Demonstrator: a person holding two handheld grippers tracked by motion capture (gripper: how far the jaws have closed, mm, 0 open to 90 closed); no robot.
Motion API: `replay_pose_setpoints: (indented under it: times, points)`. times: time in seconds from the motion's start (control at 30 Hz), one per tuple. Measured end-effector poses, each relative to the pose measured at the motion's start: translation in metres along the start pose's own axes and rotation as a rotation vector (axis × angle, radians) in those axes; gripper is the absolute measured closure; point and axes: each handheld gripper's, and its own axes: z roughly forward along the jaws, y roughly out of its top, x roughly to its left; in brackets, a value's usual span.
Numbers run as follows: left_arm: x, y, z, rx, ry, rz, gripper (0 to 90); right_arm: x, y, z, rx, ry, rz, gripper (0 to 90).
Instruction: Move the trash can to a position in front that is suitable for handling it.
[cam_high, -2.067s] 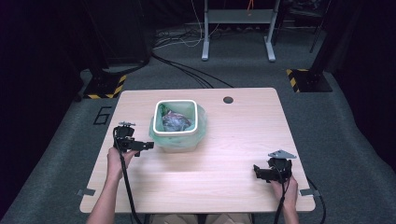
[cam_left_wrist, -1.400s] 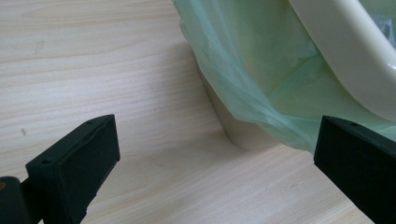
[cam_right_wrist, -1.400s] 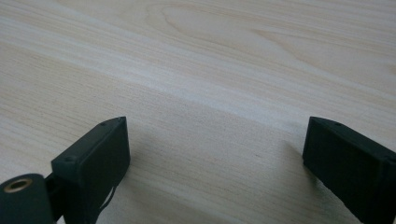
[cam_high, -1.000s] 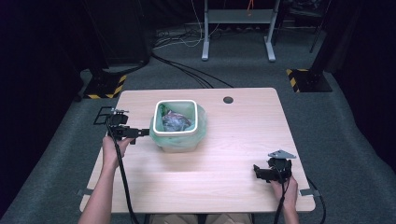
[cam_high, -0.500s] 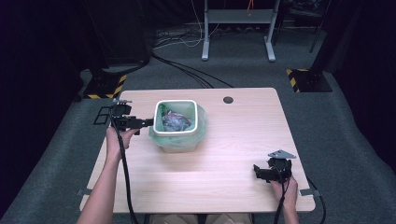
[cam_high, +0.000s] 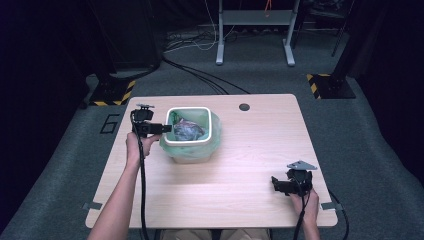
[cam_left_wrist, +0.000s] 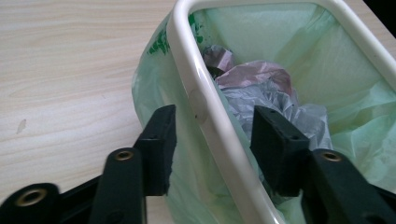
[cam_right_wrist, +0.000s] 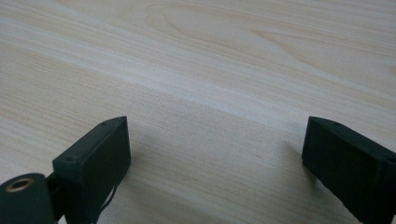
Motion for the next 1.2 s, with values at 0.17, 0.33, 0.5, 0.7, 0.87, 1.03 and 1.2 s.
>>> replay_pose_setpoints:
  times: [0.17,0.33,0.5,0.7,0.87,1.03,1.2]
  points:
    - [-0.004,-0.004,0.004,-0.024,0.017,-0.025,63.5,0.000,0.000,0.000,0.000,-0.001,-0.001,7.3]
    - [-0.008,-0.005,0.004,-0.036,0.049,-0.044,65.1,0.000,0.000,0.000,0.000,-0.001,-0.001,7.4]
    - [-0.014,-0.007,0.005,-0.041,0.074,-0.056,66.0,0.000,0.000,0.000,-0.001,-0.003,-0.002,7.7]
    - [-0.024,-0.010,0.006,-0.048,0.076,-0.060,65.9,0.000,0.000,0.000,-0.001,-0.003,-0.003,7.7]
    - [-0.030,-0.011,0.008,-0.046,0.068,-0.055,65.4,0.000,0.000,0.000,-0.001,-0.003,-0.002,7.7]
    - [-0.043,-0.012,0.011,-0.046,0.058,-0.045,65.0,0.000,0.000,0.000,-0.002,-0.005,-0.004,8.0]
    - [-0.052,-0.012,0.016,-0.052,0.049,-0.045,65.0,0.000,0.000,0.000,-0.002,-0.006,-0.004,8.0]
